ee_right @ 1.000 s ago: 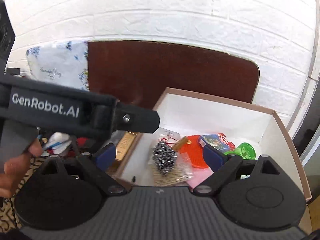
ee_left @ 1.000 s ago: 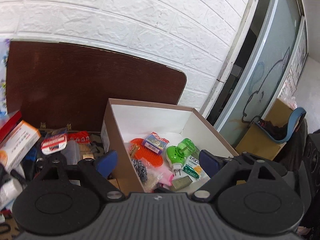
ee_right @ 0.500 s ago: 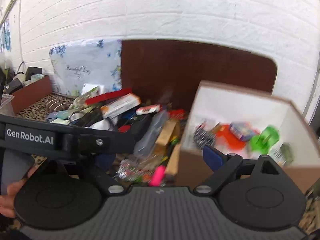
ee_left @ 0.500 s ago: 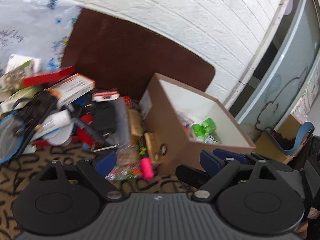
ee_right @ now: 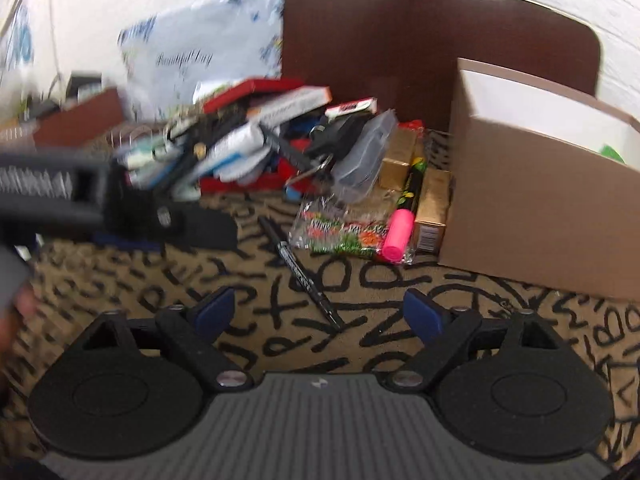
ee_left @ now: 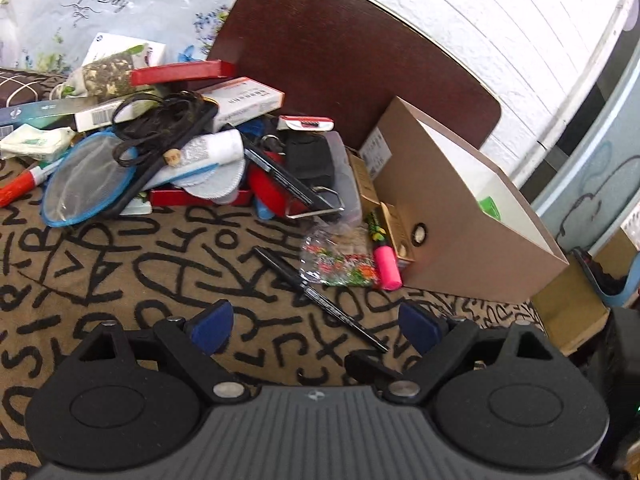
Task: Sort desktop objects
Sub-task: 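Withdraw both tools from the box back to the table, then grasp a black marker with the right tool while the left tool grasps another black marker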
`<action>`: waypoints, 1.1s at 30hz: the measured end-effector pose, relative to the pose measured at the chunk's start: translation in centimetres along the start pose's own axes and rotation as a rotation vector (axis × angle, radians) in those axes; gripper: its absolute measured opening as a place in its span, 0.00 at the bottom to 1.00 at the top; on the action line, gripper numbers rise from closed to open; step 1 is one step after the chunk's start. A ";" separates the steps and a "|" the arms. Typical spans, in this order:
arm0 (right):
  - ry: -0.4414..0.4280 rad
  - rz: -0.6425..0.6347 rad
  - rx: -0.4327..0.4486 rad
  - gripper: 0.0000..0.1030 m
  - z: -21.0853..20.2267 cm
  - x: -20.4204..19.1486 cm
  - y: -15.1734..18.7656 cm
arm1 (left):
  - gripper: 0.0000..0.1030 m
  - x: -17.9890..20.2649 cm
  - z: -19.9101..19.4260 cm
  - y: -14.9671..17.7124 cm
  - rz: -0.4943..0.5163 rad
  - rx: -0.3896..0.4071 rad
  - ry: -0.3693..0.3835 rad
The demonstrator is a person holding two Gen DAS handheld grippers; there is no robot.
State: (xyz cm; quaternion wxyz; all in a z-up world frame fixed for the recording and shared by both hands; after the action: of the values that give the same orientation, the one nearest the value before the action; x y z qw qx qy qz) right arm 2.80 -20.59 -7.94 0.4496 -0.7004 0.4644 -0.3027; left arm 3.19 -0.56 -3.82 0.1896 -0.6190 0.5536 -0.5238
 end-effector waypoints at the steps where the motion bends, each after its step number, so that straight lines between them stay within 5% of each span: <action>1: -0.012 -0.021 -0.005 0.73 0.5 -0.2 0.1 | 0.89 -0.2 0.1 -0.1 -0.003 0.002 -0.002; 7: -0.022 -0.044 -0.012 0.62 2.5 -0.4 0.0 | 0.89 -0.7 0.9 -0.6 -0.032 0.006 -0.013; 9: -0.031 -0.031 -0.036 0.42 3.0 -0.4 0.2 | 0.89 -0.8 1.4 -1.2 -0.044 0.021 -0.016; 14: -0.059 -0.044 -0.050 0.24 2.5 -0.9 0.9 | 0.81 -1.0 4.1 -3.2 -0.089 0.077 -0.055; 21: -0.081 -0.055 -0.043 0.22 2.1 -1.5 1.3 | 0.56 -2.3 8.5 -5.5 -0.220 0.086 -0.186; 30: -0.101 -0.043 -0.032 0.23 2.3 -1.0 1.5 | 0.53 -2.5 12.4 -6.2 -0.288 0.048 -0.217; 32: -0.103 -0.037 -0.029 0.23 2.3 -0.9 1.6 | 0.41 -2.6 12.6 -6.4 -0.288 0.056 -0.237; 33: -0.103 -0.034 -0.028 0.23 2.3 -0.9 1.6 | 0.26 -2.7 12.6 -6.5 -0.279 0.056 -0.252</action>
State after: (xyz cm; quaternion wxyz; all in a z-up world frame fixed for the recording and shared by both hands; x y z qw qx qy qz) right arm 3.79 -19.23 -10.31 0.4576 -0.7292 0.4329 -0.2675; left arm 17.55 -0.48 -4.48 0.2001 -0.7450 0.4194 -0.4787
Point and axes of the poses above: each gripper's, at about its wrist camera, not at the fingertips, and z roughly the way its jaws point, x to its right, y to its underside, the point moved 1 cm from there along z, roughly the way its jaws point, and after that the axes turned 14 degrees about x, right-handed, at the moved point
